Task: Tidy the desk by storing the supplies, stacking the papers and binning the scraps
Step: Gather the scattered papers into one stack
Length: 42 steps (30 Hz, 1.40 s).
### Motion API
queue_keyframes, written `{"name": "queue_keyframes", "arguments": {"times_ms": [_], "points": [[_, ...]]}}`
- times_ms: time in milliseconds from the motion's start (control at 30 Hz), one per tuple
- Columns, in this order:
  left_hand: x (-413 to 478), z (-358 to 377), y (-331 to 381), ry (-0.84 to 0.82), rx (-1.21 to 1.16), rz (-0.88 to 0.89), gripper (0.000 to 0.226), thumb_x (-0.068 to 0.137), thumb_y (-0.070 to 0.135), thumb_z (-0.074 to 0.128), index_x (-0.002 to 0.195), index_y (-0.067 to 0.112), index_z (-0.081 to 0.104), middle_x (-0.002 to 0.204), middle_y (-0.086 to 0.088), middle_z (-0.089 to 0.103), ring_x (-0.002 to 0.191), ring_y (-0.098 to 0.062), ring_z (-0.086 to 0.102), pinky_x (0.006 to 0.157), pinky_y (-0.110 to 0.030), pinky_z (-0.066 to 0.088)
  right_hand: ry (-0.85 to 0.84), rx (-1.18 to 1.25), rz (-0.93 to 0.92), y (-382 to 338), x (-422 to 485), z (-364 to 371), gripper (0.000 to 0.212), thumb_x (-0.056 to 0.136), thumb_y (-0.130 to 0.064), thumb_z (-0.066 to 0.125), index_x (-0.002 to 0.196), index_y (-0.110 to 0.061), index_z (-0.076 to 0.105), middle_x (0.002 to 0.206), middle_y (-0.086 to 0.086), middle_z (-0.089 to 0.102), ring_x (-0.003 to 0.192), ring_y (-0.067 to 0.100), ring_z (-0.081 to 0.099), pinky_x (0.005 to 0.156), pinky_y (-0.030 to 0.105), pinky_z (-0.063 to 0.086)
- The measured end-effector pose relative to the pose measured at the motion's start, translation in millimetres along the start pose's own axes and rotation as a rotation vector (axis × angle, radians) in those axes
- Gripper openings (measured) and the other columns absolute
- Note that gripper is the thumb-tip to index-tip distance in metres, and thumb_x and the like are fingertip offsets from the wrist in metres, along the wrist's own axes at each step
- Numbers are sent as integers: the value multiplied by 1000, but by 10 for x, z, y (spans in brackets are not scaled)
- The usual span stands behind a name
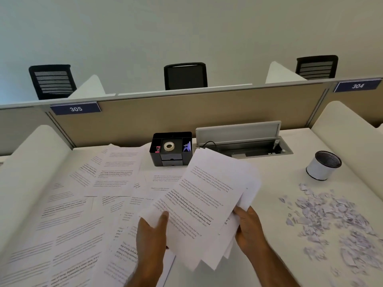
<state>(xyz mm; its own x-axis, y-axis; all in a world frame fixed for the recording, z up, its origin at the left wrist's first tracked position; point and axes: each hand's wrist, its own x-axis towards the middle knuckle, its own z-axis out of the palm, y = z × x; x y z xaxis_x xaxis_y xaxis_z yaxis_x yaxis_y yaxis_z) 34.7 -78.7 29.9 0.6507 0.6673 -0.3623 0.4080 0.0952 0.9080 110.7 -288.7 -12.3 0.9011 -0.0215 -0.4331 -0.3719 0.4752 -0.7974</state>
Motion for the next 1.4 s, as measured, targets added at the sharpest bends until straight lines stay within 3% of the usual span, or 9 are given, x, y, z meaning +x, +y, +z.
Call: {"name": "queue_keyframes", "arguments": {"times_ms": [133,200,300,467,567,767,900,1033,1400], "points": [[173,-399,-14,100,267,101,63,95,66,53,131,14,52,124,-8,59,105,-26,58,96,-52,49,-24,-20,47,-18,14,-16,26,91,-4,63,115,-10,71,114,16,73,106,37,69,96,54,53],[401,-580,110,-74,233,34,78,87,76,54,132,12,58,132,-9,63,115,-31,62,102,-55,48,-73,-35,73,-58,-11,-27,27,92,-2,60,117,-8,70,112,16,74,103,37,70,92,52,56],[542,-477,327,-513,12,-291,53,94,53,63,124,9,67,118,-19,75,99,-37,75,87,-51,61,-177,-122,101,-116,-78,3,24,95,-3,56,117,-2,68,96,14,75,79,28,73,70,38,59],[550,-132,343,-805,23,-307,47,97,21,69,138,4,57,127,-26,70,116,-47,67,102,-66,50,-201,-211,103,-211,-97,77,30,103,-25,50,121,-10,70,111,12,75,105,32,71,97,51,53],[464,4,315,-774,48,-85,35,101,25,65,131,9,61,117,-19,75,105,-43,73,94,-65,56,-183,-193,105,-359,-99,24,37,102,-44,47,121,-20,68,115,6,74,109,27,70,99,48,52],[184,218,220,-612,24,316,27,90,36,66,116,31,71,106,8,78,101,-19,75,80,-34,64,-152,-457,-271,-512,-173,-6,20,96,-5,60,107,-19,69,100,-1,77,94,23,72,72,27,58],[145,301,136,-633,-14,324,23,98,16,69,116,31,70,105,14,78,100,-12,74,73,-22,61,-125,-493,-384,-549,-221,-77,21,96,-3,60,103,-22,67,94,-11,76,85,10,71,68,20,57],[157,311,35,-652,-15,307,44,75,41,82,116,26,75,109,6,79,100,-18,76,79,-34,64,-153,-526,-341,-472,-212,-222,32,91,-3,66,116,-22,63,105,-5,74,95,15,70,74,28,58],[72,302,-183,-660,-63,300,43,81,31,76,123,30,72,113,4,78,106,-21,73,86,-37,63,-82,-480,-366,-416,-276,-306,40,89,16,54,110,-16,65,99,0,74,91,13,69,80,28,57]]}}
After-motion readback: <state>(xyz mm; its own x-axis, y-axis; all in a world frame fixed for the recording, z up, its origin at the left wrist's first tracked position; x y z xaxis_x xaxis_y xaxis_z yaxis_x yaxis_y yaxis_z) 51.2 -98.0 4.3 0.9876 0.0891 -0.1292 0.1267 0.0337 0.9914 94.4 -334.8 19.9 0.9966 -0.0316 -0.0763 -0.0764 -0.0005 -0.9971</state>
